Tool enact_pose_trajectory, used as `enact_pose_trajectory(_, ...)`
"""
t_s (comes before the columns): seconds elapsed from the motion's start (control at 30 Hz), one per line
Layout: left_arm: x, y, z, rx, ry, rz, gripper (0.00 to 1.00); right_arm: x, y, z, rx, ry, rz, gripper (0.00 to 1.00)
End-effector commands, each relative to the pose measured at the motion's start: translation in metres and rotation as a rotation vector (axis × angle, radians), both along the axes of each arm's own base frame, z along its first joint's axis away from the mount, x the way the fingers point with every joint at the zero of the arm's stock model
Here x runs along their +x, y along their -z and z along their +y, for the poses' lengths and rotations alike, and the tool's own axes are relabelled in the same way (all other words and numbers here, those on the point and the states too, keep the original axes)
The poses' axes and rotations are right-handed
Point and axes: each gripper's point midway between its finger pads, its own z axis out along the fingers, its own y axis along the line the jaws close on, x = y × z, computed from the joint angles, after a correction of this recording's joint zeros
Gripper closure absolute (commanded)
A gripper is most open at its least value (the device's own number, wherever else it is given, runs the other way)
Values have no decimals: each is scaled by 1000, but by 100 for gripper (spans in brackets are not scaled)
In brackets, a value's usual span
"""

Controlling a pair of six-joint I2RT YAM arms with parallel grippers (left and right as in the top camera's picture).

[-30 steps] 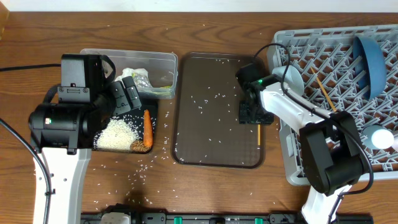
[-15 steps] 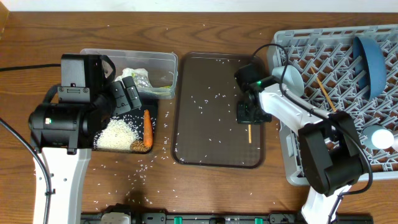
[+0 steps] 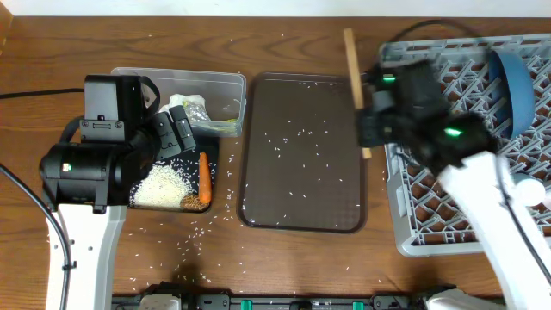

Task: Sort waste into correct bins and load items into the dishwasher rack
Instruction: 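Place the second chopstick into the rack with the right gripper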

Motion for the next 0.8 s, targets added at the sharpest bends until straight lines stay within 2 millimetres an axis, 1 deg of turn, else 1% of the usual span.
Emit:
enact_pose_trajectory(0.0,0,-1,3,19,4,0,2,5,4,-68,-151,98,-4,99)
enact_pose_trajectory(0.1,0,-1,3,19,4,0,2,8,11,-125,-215,202,25,99)
enact_pose_trajectory(0.17,0,-1,3,19,4,0,2,10,19,-154,-241,241,43,99)
enact_pose_trajectory(0.23,0,-1,3,19,4,0,2,12,30,-177,-270,255,66,99)
enact_pose_trajectory(0.3,0,-1,3,19,4,0,2,16,41,-192,-289,259,87,99)
enact_pose_trajectory(0.37,0,-1,3,19,3,0,2,23,51,-199,-307,241,100,99)
enact_pose_trajectory(0.47,0,-1,3,19,4,0,2,34,68,-201,-344,175,118,99)
enact_pose_trajectory(0.57,0,-1,3,19,4,0,2,43,84,-205,-357,166,141,99)
enact_pose_trajectory(0.7,0,-1,3,19,4,0,2,45,103,-206,-353,157,189,99)
enact_pose_trajectory(0.73,0,-1,3,19,4,0,2,44,105,-205,-352,154,199,93)
enact_pose_trajectory(0.77,0,-1,3,19,4,0,2,43,106,-204,-349,155,206,79)
